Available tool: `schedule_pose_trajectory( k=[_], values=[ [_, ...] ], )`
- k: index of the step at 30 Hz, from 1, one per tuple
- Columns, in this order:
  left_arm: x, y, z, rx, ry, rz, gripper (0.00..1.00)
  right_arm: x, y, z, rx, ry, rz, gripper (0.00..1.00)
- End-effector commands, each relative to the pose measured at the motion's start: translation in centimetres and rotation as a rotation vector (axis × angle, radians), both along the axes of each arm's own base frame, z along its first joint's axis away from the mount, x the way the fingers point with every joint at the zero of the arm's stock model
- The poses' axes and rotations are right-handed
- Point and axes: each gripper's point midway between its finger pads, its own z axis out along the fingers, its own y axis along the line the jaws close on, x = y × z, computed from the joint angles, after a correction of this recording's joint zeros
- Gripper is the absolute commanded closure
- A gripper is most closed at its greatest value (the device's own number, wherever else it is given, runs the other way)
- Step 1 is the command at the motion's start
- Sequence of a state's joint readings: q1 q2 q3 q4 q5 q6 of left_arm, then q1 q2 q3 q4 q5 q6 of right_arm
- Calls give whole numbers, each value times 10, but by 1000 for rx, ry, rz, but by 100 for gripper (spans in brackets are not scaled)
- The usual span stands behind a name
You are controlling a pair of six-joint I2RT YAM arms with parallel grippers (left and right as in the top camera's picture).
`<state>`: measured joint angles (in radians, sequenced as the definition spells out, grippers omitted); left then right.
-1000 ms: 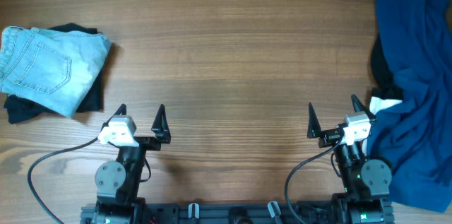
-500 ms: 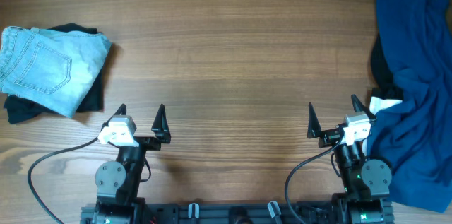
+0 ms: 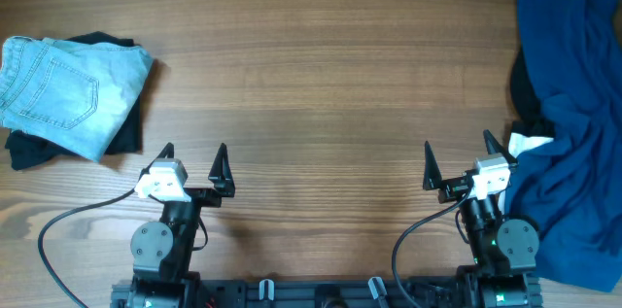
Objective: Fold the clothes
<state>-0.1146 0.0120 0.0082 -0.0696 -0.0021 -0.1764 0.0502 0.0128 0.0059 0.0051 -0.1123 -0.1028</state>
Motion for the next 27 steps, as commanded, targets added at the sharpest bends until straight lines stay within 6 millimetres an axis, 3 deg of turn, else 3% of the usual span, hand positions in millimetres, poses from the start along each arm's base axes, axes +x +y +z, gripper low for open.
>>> schedule_pose_trajectory(
  k=[1, 6, 10, 14, 19, 22, 27],
  values=[
    [0, -1, -2, 11, 2, -9, 0, 0, 2, 1, 8, -4, 12, 0],
    [0, -1, -2, 11, 2, -10, 0, 0, 2, 1, 16, 0, 13, 0],
    [-1, -3, -2, 3, 3, -20, 0, 0, 2, -2, 243, 50, 10, 0],
    [-1, -3, 3, -96, 6, -14, 0, 1, 2, -6, 264, 97, 7, 0],
    [-3, -3, 24, -92, 31, -12, 0, 4, -9, 13, 250, 168, -68, 0],
    [1, -3, 34, -85, 98, -9, 0, 7, -13, 20, 239, 280, -109, 0],
    [18, -5, 41, -62, 279, -1, 0, 11, -25, 8, 195, 581, -221, 0]
  ],
)
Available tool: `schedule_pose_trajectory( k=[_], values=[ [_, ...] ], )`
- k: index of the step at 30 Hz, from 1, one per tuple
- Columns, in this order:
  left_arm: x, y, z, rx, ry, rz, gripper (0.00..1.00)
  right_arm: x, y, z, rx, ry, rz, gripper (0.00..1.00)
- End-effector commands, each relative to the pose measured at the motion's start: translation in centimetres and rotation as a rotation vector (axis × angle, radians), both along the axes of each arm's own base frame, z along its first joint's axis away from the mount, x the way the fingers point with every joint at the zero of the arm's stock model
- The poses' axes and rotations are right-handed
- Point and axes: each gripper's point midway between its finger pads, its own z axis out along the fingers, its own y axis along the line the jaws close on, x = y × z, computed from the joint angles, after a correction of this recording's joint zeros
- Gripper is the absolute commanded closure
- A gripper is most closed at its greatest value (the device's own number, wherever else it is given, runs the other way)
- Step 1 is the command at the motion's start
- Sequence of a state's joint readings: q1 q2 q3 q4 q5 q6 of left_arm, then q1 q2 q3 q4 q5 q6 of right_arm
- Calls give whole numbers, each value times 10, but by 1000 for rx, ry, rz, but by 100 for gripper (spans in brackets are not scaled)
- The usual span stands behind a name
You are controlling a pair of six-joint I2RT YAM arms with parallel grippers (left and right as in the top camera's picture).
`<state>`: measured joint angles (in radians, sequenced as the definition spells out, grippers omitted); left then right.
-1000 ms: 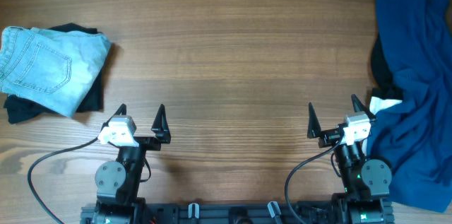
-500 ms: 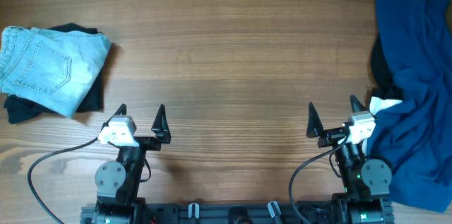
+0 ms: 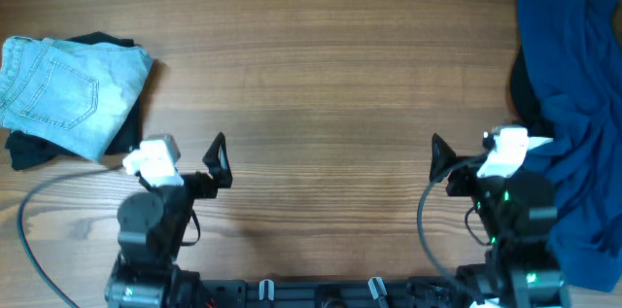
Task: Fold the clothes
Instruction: 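Move the right gripper to the teal shirt edge and grasp it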
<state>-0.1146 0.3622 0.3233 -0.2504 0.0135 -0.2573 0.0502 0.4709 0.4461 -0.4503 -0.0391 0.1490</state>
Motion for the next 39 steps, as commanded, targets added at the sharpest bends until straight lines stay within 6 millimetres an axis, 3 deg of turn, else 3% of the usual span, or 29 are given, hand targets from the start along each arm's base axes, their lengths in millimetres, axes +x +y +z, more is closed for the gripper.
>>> schedule_pose_trajectory(
  k=[1, 6, 7, 10, 14, 16, 18, 20, 23, 25, 39],
  values=[
    [13, -2, 11, 0, 99, -1, 0, 8, -17, 2, -41, 166, -94, 0],
    [27, -3, -6, 17, 276, -1, 0, 23, -17, -38, -71, 403, -88, 0],
    [28, -4, -9, 16, 286, -5, 0, 22, -24, -48, -72, 448, -146, 0],
    [28, -5, -11, 16, 295, -7, 0, -8, -79, -81, -15, 601, -617, 0],
    [28, -5, -11, 16, 295, -7, 0, -27, -105, -111, -39, 749, -752, 2],
    [28, -5, -11, 16, 295, -7, 0, -33, -112, -122, -43, 805, -781, 7],
    [28, -5, -11, 16, 295, -7, 0, -39, -119, -134, -43, 858, -812, 20],
    [28, -5, -11, 16, 295, -7, 0, -41, -124, -141, -42, 884, -836, 31],
    [28, -5, -11, 16, 295, -7, 0, -43, -132, -144, -60, 893, -863, 35],
    [28, -5, -11, 16, 295, -7, 0, -45, -135, -146, -67, 901, -874, 44],
    [28, -5, -11, 16, 295, -7, 0, -61, -133, -165, -79, 921, -880, 58]
  ],
)
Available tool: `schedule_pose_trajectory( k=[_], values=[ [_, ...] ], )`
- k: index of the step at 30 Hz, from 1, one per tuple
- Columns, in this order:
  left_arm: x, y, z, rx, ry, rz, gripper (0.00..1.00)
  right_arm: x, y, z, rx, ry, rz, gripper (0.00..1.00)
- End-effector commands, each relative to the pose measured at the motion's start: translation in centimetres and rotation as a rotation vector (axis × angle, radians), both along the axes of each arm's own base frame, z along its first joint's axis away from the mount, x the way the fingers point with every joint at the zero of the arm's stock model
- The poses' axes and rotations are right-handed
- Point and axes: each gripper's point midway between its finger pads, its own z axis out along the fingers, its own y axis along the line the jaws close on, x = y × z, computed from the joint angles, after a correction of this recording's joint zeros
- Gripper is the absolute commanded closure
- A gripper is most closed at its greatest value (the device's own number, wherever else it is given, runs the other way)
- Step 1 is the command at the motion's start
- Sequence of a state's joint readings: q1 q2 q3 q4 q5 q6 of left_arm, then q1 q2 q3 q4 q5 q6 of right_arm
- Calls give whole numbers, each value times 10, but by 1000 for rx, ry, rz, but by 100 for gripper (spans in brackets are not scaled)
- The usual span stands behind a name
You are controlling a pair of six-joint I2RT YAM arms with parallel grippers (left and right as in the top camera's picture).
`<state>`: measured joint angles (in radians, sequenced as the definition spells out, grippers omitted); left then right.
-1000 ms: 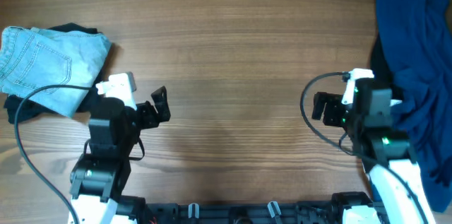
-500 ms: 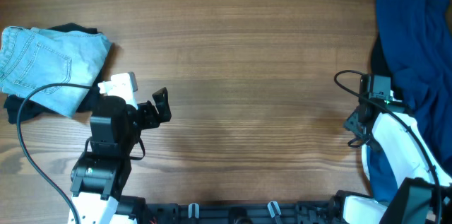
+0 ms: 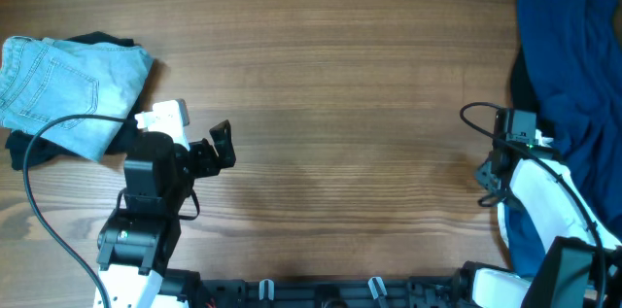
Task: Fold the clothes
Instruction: 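Move the right gripper to the teal shirt edge and grasp it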
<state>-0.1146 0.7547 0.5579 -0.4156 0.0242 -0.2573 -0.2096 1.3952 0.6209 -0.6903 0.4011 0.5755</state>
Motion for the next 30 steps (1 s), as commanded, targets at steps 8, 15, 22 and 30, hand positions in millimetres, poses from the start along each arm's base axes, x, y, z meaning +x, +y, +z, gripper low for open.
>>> schedule_pose_trajectory(
  k=[8, 15, 22, 30],
  values=[
    [3, 0, 12, -16, -26, 5, 0, -14, -9, -9, -23, 14, -62, 87],
    [3, 0, 12, -16, -26, 5, 0, -5, -10, 0, -22, -1, -60, 95],
    [3, 0, 12, -16, -26, 5, 0, -5, -10, 4, -22, 2, -60, 83],
    [3, 0, 12, -15, -27, 5, 0, -6, -9, 5, -14, 5, -59, 96]
  ],
)
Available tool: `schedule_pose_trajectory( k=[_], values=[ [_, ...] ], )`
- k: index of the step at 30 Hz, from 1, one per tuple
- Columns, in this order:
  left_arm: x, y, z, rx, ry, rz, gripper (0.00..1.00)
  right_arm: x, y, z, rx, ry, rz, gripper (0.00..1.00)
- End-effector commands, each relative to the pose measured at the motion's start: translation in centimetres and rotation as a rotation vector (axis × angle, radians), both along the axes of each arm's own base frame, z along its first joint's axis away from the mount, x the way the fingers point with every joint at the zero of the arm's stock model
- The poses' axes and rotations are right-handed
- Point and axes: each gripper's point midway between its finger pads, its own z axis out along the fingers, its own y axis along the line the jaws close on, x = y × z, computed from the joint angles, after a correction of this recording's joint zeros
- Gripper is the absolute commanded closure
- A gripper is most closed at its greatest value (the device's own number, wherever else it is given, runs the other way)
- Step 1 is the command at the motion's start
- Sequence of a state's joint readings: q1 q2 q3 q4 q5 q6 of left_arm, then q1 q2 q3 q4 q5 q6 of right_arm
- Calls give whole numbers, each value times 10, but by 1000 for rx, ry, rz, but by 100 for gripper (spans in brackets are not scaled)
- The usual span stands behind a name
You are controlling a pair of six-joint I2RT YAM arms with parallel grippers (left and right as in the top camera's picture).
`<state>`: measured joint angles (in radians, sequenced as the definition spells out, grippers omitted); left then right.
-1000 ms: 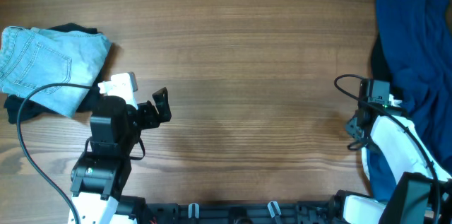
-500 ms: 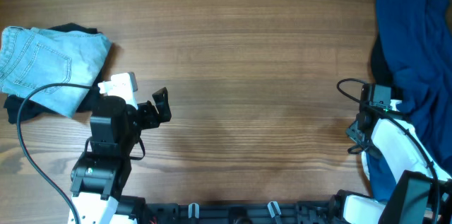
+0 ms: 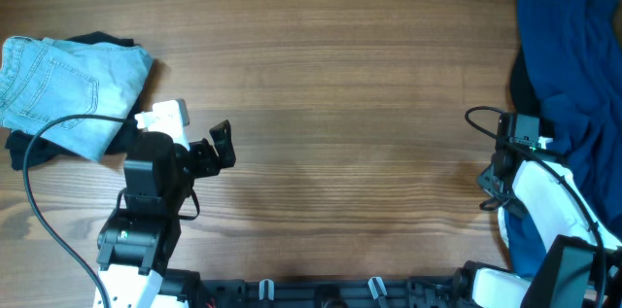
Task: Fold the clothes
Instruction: 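Move the right gripper to the teal shirt edge and grasp it, then drag the teal shirt leftward with the right gripper toward the left gripper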
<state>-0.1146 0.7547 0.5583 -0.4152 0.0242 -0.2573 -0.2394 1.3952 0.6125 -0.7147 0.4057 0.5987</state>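
Note:
A crumpled blue garment (image 3: 569,104) is heaped along the right edge of the table, with a dark piece (image 3: 522,89) showing at its left side. At the far left, folded light-blue jeans (image 3: 68,89) lie on a black garment (image 3: 29,151). My right gripper (image 3: 487,188) is at the left edge of the blue heap with its dark fingers apart and nothing seen between them; the arm covers much of it. My left gripper (image 3: 208,149) hangs open just right of the jeans, holding nothing.
The wooden table (image 3: 330,75) stretches between the two piles. A black cable (image 3: 44,153) loops from the left arm over the black garment. The arm bases and a rail run along the front edge (image 3: 321,293).
My right gripper has shifted slightly to the right, closer against the blue heap. The left arm, the jeans and the blue garment look unchanged.
Both grippers first rested open near the front edge by their bases. Then both arms had lifted and tilted outward. By a second ago the left gripper was beside the jeans and the right had reached the blue heap's left edge, where it stays now.

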Motion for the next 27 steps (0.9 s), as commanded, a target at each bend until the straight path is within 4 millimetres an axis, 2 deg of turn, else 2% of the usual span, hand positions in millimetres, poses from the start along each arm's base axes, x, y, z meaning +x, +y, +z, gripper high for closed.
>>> schedule_pose_trajectory(
  k=[1, 3, 4, 6, 8, 13, 14, 16, 19, 21, 22, 24, 27],
  values=[
    [3, 0, 12, -15, -26, 5, 0, 7, -1, 12, 3, -20, 5, 96],
    [3, 0, 12, -15, -26, 5, 0, 19, 2, 34, 33, -61, 27, 96],
    [3, 0, 12, -15, -26, 5, 0, 34, 3, 56, 38, -115, 60, 96],
    [3, 0, 12, -15, -26, 5, 0, 51, 4, 82, 42, -188, 117, 96],
    [3, 0, 12, -15, -26, 5, 0, 59, 10, 94, 66, -235, 175, 96],
    [3, 0, 12, -15, -26, 5, 0, 64, 25, 92, 131, -226, 315, 96],
    [3, 0, 12, -16, -26, 5, 0, 71, 38, 92, 194, -252, 388, 96],
    [4, 0, 12, -16, -29, 5, 0, 94, 88, 103, 416, -389, 630, 96],
    [4, 0, 13, -16, -30, 5, 0, 107, 159, 147, 667, -574, 929, 96],
    [4, 0, 13, -16, -30, 5, 0, 104, 210, 171, 662, -572, 1178, 96],
    [4, 0, 13, -16, -30, 5, 0, 104, 236, 174, 627, -562, 1276, 96],
    [4, 0, 13, -16, -30, 5, 0, 104, 261, 167, 565, -518, 1345, 96],
    [4, 0, 13, -16, -30, 5, 0, 103, 295, 142, 510, -434, 1422, 96]
  ],
)
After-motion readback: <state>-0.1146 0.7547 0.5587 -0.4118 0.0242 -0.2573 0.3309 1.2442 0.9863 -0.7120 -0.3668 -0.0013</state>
